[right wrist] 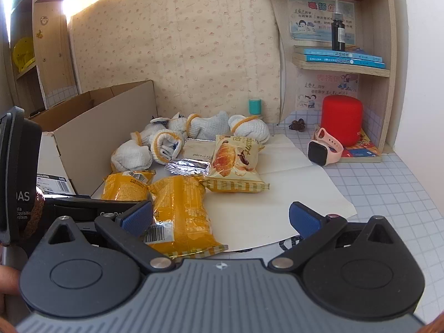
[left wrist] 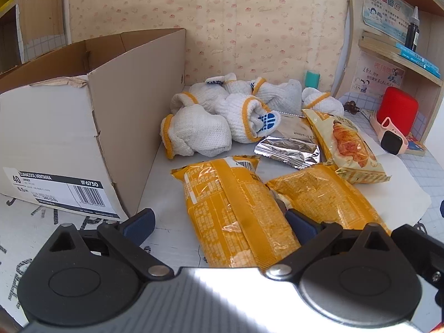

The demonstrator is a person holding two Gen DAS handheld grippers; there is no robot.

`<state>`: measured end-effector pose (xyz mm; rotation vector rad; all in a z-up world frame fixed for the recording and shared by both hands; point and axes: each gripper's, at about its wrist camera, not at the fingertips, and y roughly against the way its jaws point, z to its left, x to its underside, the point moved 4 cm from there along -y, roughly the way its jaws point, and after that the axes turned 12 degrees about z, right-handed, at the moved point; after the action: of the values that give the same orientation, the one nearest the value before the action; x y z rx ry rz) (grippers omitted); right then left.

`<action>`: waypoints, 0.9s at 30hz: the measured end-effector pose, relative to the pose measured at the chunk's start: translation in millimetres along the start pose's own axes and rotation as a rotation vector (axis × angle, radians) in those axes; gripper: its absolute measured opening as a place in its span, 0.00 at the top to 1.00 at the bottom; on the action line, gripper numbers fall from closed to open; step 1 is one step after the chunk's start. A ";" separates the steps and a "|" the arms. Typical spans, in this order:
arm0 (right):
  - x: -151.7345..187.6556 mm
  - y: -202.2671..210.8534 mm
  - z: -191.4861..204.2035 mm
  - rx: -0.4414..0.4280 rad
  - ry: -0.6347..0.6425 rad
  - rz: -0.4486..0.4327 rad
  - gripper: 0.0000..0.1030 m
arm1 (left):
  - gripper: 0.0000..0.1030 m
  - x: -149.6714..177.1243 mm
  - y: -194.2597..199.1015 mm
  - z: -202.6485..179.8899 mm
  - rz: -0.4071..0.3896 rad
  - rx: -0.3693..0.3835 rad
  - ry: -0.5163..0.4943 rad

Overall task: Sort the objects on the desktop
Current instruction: 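Grasp a yellow chip bag with the right gripper while the left gripper grasps another yellow bag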

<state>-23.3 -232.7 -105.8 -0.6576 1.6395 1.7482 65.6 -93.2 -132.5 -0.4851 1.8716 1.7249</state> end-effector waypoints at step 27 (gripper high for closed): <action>-15.7 -75.3 36.4 -0.044 0.148 0.206 0.26 | 0.37 -1.1 5.3 30.1 0.004 0.099 -0.090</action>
<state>45.6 -197.5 -141.3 -0.6733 1.8289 1.9254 67.7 -63.0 -128.6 -0.3598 1.8842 1.6202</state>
